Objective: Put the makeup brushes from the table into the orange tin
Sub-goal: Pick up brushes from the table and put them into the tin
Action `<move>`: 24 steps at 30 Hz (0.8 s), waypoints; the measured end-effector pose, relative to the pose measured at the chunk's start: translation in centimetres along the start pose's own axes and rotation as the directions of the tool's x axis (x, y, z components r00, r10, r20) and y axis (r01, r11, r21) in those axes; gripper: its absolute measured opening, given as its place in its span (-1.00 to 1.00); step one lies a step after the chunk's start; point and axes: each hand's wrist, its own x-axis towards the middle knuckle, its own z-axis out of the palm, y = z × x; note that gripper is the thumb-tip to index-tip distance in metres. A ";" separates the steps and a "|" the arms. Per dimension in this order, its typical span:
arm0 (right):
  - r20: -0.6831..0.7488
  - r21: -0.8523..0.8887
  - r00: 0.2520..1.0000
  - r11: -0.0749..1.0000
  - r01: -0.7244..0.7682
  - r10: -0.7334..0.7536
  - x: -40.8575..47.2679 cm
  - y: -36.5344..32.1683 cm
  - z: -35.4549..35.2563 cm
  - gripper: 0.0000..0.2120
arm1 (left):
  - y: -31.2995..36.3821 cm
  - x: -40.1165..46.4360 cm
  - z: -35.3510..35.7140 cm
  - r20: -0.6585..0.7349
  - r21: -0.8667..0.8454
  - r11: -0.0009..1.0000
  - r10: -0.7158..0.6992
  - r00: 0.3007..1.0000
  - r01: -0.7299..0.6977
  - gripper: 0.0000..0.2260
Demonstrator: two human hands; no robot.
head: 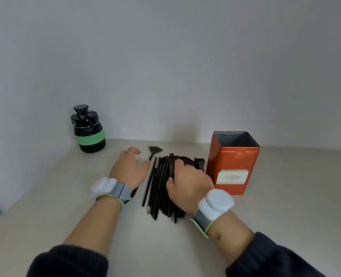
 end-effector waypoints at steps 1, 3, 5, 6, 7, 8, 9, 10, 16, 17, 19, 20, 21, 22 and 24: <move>0.022 0.001 1.000 1.000 -0.017 0.017 0.3 0.1 0.1 -0.85 | -0.2 0.2 -0.1 0.033 0.053 0.998 -0.025 0.999 0.023 -0.64; 0.046 0.015 0.998 0.999 -0.043 0.042 1.1 0.2 0.3 -0.88 | -0.8 0.8 0.0 0.080 0.170 0.985 -0.031 0.996 0.017 -0.65; 0.096 0.011 0.992 0.997 -0.081 0.079 1.1 0.5 0.2 -0.89 | -0.6 0.9 0.3 0.096 0.208 0.978 -0.033 0.995 0.012 -0.73; 0.106 0.022 0.990 0.996 -0.091 0.088 0.9 0.5 0.0 -0.89 | -0.4 0.9 0.3 0.083 0.215 0.977 -0.029 0.996 0.010 -0.77; 0.116 0.026 0.988 0.994 -0.104 0.100 0.8 0.5 -0.1 -0.88 | -0.2 0.9 0.3 0.062 0.221 0.975 -0.032 0.998 0.018 -0.79; 0.115 0.025 0.988 0.994 -0.105 0.102 0.7 0.5 -0.2 -0.87 | -0.1 0.9 0.2 0.042 0.233 0.972 -0.039 0.998 0.028 -0.80; 0.122 0.023 0.986 0.993 -0.114 0.111 0.6 0.4 -0.3 -0.85 | -0.1 0.9 0.1 0.032 0.243 0.969 -0.051 0.998 0.042 -0.80; 0.126 0.027 0.985 0.992 -0.119 0.115 0.5 0.3 -0.5 -0.85 | -0.1 0.9 -0.1 0.027 0.252 0.966 -0.063 0.998 0.054 -0.79; -0.042 0.112 0.988 0.983 -0.145 0.151 -0.1 0.6 -1.7 -0.95 | 0.4 0.3 -1.2 0.065 0.298 0.952 -0.099 0.993 0.075 -0.77; -0.062 0.109 0.986 0.983 -0.147 0.154 -0.3 0.6 -1.8 -0.89 | 0.5 0.2 -1.3 0.079 0.312 0.947 -0.099 0.992 0.069 -0.78; -0.034 0.088 0.988 0.985 -0.148 0.152 -0.6 0.6 -1.7 -0.85 | 0.7 -0.1 -1.5 0.095 0.331 0.942 -0.099 0.991 0.062 -0.80; 0.002 0.074 0.990 0.987 -0.143 0.143 -0.7 0.5 -1.5 -0.88 | 0.7 -0.2 -1.5 0.098 0.335 0.941 -0.096 0.990 0.058 -0.81; 0.041 0.055 0.989 0.988 -0.141 0.139 -0.9 0.5 -1.3 -0.89 | 0.8 -0.4 -1.4 0.098 0.333 0.941 -0.091 0.991 0.054 -0.81; 0.069 0.038 0.988 0.989 -0.141 0.138 -1.0 0.4 -1.1 -0.90 | 0.7 -0.6 -1.4 0.096 0.327 0.944 -0.085 0.992 0.049 -0.82; 0.093 0.029 0.986 0.989 -0.144 0.141 -1.0 0.3 -0.9 -0.92 | 0.7 -0.9 -1.2 0.098 0.300 0.953 -0.067 0.993 0.035 -0.82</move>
